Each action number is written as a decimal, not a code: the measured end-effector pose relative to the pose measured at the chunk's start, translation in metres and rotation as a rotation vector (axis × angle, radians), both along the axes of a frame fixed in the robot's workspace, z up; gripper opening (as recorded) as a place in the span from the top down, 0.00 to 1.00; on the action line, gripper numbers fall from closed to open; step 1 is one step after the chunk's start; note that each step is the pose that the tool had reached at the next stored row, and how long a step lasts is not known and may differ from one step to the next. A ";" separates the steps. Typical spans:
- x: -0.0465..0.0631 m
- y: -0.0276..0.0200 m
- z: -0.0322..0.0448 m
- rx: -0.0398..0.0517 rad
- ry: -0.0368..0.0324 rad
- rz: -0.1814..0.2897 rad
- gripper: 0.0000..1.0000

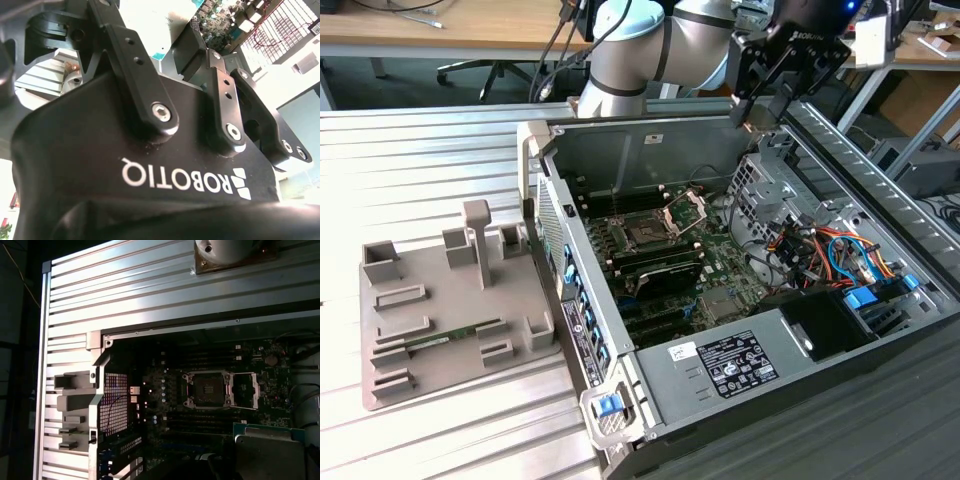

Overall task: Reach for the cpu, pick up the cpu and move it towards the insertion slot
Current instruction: 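Pick up the cpu and move it towards the insertion slot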

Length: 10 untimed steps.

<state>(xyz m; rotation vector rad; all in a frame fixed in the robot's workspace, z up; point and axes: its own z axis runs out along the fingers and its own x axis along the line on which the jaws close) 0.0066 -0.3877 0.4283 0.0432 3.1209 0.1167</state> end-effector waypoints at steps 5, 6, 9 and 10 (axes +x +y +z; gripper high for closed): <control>0.000 0.0000 -0.0011 0.0000 0.0000 0.000 0.45; 0.000 0.0000 -0.0015 0.0001 0.0000 0.000 0.45; 0.000 0.0000 -0.0023 0.0000 0.0000 0.000 0.45; 0.000 0.0000 -0.0025 0.0000 0.0000 0.000 0.45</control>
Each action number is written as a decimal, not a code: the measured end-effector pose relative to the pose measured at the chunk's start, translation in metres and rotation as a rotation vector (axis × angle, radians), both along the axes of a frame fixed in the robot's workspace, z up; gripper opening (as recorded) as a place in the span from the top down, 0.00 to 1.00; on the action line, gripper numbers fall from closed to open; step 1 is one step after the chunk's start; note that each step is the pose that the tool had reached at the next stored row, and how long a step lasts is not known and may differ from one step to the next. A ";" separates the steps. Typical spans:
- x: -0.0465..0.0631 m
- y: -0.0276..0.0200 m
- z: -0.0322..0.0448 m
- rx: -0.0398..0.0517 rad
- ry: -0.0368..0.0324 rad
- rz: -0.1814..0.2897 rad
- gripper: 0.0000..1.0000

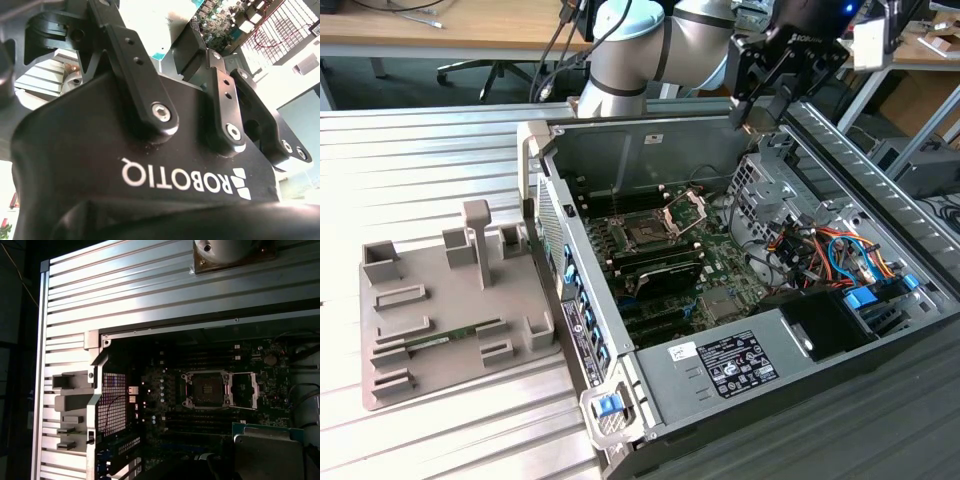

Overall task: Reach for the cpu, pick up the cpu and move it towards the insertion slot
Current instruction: 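Pick up the cpu and move it towards the insertion slot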

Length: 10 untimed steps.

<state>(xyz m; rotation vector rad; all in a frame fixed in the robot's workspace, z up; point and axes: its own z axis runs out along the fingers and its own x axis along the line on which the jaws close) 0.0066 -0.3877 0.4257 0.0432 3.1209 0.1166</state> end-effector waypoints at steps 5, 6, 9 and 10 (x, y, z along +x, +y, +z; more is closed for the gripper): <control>0.000 0.0000 -0.0013 0.0000 0.0000 0.000 0.45; 0.000 0.0000 -0.0017 0.0000 0.0000 0.000 0.45; 0.000 0.0000 -0.0025 0.0000 0.0000 0.000 0.45; 0.000 0.0000 -0.0030 0.0000 0.0000 0.000 0.45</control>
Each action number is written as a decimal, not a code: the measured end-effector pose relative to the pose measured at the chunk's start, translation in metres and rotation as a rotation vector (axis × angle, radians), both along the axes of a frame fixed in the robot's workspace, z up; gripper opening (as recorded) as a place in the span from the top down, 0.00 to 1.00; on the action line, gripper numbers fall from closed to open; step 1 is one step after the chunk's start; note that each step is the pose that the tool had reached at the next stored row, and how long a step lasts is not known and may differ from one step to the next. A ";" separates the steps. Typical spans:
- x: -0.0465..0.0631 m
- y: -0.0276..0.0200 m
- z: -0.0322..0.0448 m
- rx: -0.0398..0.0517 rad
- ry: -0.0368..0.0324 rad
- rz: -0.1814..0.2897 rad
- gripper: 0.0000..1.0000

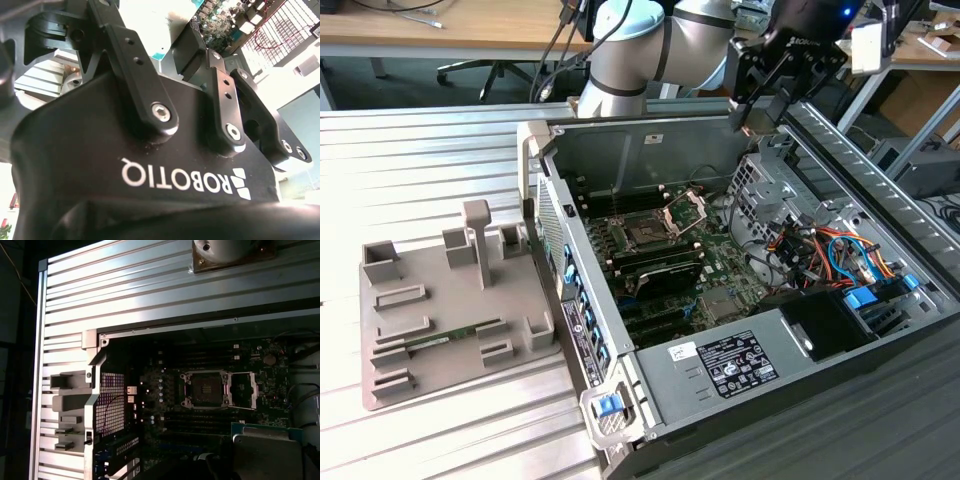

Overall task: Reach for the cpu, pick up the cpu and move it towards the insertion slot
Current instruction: 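Pick up the cpu and move it towards the insertion slot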

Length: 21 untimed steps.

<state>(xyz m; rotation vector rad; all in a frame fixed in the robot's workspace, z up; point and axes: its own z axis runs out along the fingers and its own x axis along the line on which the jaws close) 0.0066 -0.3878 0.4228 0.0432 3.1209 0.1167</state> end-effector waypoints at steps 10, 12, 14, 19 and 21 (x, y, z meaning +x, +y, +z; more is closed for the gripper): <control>0.000 0.0000 -0.0023 0.0000 0.0000 0.000 0.45; 0.000 0.0000 -0.0027 0.0000 0.0000 0.000 0.45; 0.000 0.0000 -0.0035 0.0000 0.0000 0.000 0.45; 0.000 0.0000 -0.0050 0.0000 0.0000 0.000 0.45; 0.000 0.0000 -0.0056 0.0000 0.0000 0.000 0.45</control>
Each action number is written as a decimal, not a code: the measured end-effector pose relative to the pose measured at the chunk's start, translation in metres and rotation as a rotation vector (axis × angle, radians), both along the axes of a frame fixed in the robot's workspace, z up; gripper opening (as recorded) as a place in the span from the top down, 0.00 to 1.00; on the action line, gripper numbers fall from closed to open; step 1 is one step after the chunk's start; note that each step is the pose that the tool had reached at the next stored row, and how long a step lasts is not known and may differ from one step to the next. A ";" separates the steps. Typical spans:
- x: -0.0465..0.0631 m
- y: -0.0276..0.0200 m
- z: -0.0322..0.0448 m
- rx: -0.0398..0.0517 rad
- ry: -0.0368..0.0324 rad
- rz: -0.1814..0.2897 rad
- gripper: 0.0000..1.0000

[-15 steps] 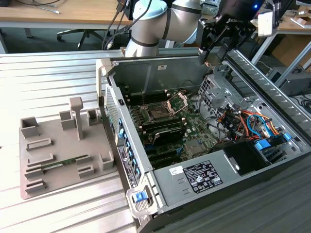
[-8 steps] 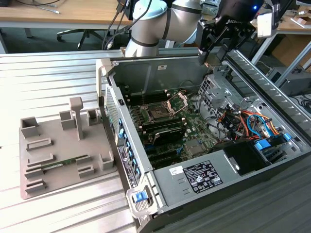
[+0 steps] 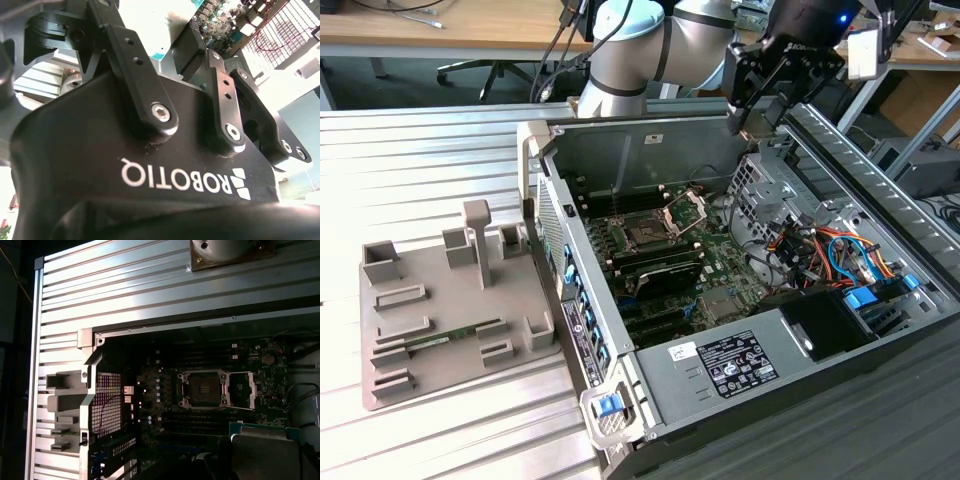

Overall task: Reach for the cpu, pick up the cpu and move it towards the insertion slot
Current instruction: 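Pick up the cpu and move it towards the insertion slot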

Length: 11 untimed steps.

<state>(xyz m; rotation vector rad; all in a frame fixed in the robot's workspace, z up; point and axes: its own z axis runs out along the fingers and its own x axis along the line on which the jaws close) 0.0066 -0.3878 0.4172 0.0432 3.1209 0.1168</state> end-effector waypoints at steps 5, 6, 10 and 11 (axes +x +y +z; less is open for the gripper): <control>0.000 0.0000 -0.0014 0.0000 0.0000 0.000 0.45; 0.000 0.0000 -0.0016 -0.0001 0.0000 0.000 0.45; 0.000 0.0000 -0.0031 -0.0001 0.0001 0.000 0.45; 0.000 0.0000 -0.0035 0.0000 0.0000 0.000 0.45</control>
